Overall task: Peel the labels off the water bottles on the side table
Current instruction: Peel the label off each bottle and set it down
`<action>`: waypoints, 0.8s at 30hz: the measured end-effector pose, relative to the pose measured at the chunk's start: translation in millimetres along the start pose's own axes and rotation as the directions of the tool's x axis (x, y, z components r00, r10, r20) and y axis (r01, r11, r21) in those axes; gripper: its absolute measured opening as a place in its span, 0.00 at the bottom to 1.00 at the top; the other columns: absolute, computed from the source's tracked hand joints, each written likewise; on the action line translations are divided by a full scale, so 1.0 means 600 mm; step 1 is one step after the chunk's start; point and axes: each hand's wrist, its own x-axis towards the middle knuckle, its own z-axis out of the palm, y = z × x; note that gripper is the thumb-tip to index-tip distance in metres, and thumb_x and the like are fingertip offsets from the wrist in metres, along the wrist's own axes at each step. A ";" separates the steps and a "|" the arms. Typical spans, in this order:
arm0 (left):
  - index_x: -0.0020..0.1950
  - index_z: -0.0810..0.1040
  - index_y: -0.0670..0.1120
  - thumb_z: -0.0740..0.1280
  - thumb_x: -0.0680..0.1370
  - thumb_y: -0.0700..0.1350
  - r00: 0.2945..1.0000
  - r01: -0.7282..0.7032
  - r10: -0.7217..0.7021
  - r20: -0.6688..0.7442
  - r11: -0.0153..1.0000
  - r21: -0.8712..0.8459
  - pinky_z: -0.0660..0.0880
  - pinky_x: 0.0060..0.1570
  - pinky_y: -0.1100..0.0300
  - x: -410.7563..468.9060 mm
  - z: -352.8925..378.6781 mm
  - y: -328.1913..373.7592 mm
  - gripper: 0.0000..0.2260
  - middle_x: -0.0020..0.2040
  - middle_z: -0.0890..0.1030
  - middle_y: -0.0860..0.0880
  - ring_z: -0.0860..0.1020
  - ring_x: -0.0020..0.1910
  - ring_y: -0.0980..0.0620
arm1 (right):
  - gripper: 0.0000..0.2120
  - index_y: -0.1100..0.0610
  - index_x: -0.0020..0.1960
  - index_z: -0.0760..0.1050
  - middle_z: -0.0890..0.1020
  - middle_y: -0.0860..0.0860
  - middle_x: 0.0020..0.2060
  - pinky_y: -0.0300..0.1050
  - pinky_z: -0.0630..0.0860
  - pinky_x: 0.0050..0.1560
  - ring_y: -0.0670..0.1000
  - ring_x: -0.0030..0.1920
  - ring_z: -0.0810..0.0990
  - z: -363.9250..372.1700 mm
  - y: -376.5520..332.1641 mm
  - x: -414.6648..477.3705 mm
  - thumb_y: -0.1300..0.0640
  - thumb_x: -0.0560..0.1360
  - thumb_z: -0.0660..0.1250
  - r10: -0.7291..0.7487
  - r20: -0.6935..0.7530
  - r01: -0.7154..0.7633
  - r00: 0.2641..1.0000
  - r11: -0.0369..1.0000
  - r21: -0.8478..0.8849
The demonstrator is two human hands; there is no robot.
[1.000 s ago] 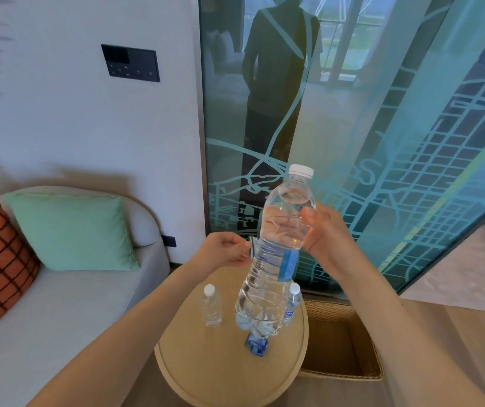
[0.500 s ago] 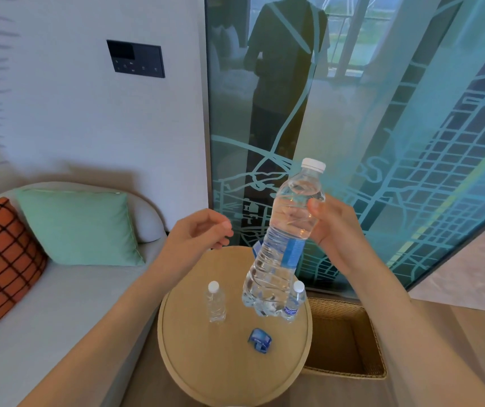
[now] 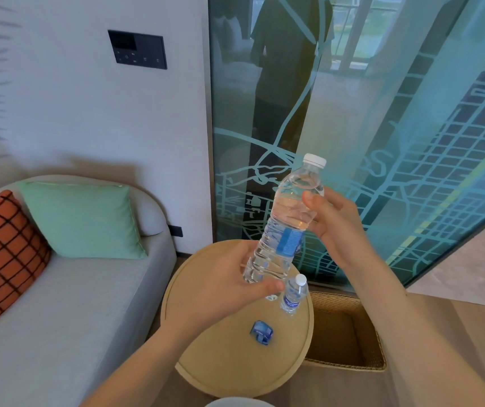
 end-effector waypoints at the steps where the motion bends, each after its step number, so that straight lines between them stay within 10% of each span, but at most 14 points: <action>1: 0.60 0.70 0.70 0.76 0.68 0.62 1.000 0.001 -0.001 -0.005 0.999 -0.036 0.73 0.44 0.78 -0.001 0.002 0.004 0.24 0.54 0.78 0.74 0.77 0.52 0.73 | 0.21 0.57 0.60 0.81 0.86 0.53 0.53 0.51 0.82 0.54 0.54 0.55 0.85 0.001 0.000 0.000 0.49 0.70 0.73 -0.005 -0.001 0.005 1.000 1.000 -0.007; 14: 0.62 0.77 0.57 0.78 0.70 0.51 0.999 0.044 -0.042 0.034 0.997 -0.060 0.76 0.50 0.71 0.009 0.009 -0.003 0.22 0.52 0.84 0.61 0.81 0.51 0.66 | 0.13 0.42 0.56 0.80 0.87 0.46 0.51 0.56 0.81 0.57 0.49 0.52 0.86 0.009 0.008 0.008 0.47 0.72 0.74 0.017 0.044 -0.006 0.999 0.973 -0.233; 20: 0.60 0.80 0.53 0.78 0.72 0.43 0.994 0.105 -0.096 0.047 0.969 -0.225 0.75 0.47 0.74 0.006 0.010 -0.022 0.19 0.52 0.85 0.60 0.82 0.51 0.63 | 0.42 0.46 0.76 0.63 0.85 0.48 0.55 0.46 0.79 0.57 0.47 0.55 0.84 0.000 0.022 0.003 0.36 0.65 0.72 0.125 0.156 -0.070 0.980 0.945 -0.319; 24: 0.58 0.80 0.55 0.78 0.71 0.41 0.993 0.119 -0.121 0.010 0.956 -0.269 0.74 0.45 0.75 0.007 0.005 -0.033 0.18 0.50 0.85 0.62 0.83 0.49 0.64 | 0.25 0.46 0.68 0.73 0.87 0.43 0.43 0.33 0.77 0.46 0.39 0.44 0.84 -0.007 0.037 -0.009 0.44 0.73 0.72 0.104 0.131 -0.023 0.986 0.861 -0.508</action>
